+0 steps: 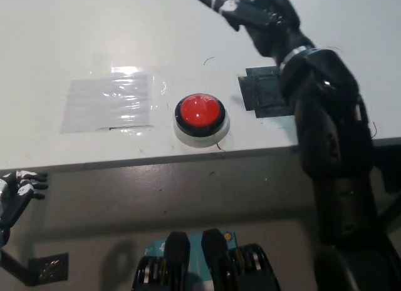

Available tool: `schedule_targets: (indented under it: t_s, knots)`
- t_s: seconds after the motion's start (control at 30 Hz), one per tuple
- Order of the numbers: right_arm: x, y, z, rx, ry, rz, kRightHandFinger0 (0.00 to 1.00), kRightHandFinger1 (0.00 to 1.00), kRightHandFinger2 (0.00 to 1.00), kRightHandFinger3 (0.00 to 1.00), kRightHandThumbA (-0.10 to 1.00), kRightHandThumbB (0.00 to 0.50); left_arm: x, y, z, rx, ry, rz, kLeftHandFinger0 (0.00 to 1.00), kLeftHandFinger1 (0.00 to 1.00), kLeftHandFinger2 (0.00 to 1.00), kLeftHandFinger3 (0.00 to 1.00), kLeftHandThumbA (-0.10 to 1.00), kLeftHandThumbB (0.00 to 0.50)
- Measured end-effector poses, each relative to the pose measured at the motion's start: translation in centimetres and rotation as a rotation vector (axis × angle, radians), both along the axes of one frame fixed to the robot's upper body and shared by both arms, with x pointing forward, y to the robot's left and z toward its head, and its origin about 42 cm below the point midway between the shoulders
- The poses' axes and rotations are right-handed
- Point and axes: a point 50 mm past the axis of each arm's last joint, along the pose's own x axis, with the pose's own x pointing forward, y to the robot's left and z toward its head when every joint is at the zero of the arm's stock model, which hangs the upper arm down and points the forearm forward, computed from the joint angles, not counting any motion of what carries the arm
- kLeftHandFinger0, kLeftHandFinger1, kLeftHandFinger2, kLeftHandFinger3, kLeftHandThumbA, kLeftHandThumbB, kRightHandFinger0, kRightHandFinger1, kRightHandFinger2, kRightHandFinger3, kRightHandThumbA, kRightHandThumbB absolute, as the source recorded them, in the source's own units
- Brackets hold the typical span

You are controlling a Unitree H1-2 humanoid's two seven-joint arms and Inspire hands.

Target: The robot uses its right hand to make a fist and press the red button kept in the middle of the desk

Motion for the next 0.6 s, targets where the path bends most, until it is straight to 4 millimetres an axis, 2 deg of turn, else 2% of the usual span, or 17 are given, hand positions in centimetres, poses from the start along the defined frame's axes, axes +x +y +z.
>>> schedule_targets:
  t_s: [0.13,0.2,0.23,0.27,0.3,0.4,0.47,0.6]
  knots:
    - [0.2,-2.7,-0.4,0.005,0.001,-0.042,0.0,0.04,0.4,0.49,0.96,0.157,0.0,0.0,-0.1,-0.001,0.0,-0.002,0.48,0.51,0.57,0.57,0.52,0.003]
    - [0.2,-4.1,-0.7,-0.007,0.0,-0.063,0.0,0.04,0.39,0.49,0.98,0.153,0.0,0.0,-0.1,-0.001,0.0,-0.003,0.5,0.53,0.59,0.61,0.54,0.013]
    - [0.2,-4.5,-0.8,-0.013,-0.003,-0.069,0.0,0.05,0.41,0.49,0.99,0.127,0.0,0.0,-0.1,-0.001,0.0,-0.003,0.53,0.55,0.6,0.62,0.55,0.017]
    - [0.2,-5.1,-1.0,-0.019,-0.003,-0.078,0.0,0.06,0.41,0.49,0.99,0.13,0.0,0.0,-0.1,-0.001,0.001,-0.003,0.53,0.55,0.61,0.62,0.55,0.017]
    - [-0.1,-6.0,-1.3,-0.027,-0.007,-0.09,0.0,0.05,0.4,0.48,1.0,0.106,0.0,0.0,-0.1,-0.001,0.001,-0.003,0.51,0.53,0.59,0.61,0.55,0.025]
    - [-1.3,-7.6,-1.2,-0.041,-0.049,-0.121,0.0,0.05,0.38,0.45,1.0,0.088,-0.1,0.1,-0.1,-0.002,0.002,-0.002,0.5,0.51,0.57,0.59,0.53,0.013]
    - [-2.1,-8.7,-1.3,-0.049,-0.071,-0.142,0.0,0.07,0.39,0.46,0.99,0.105,-0.1,0.1,-0.2,-0.002,0.003,-0.002,0.55,0.57,0.62,0.62,0.53,0.0]
    - [-3.8,-11.6,-2.4,-0.06,-0.082,-0.198,0.0,0.08,0.39,0.45,0.99,0.116,-0.3,0.1,-0.2,0.0,0.005,-0.002,0.52,0.54,0.61,0.62,0.55,0.017]
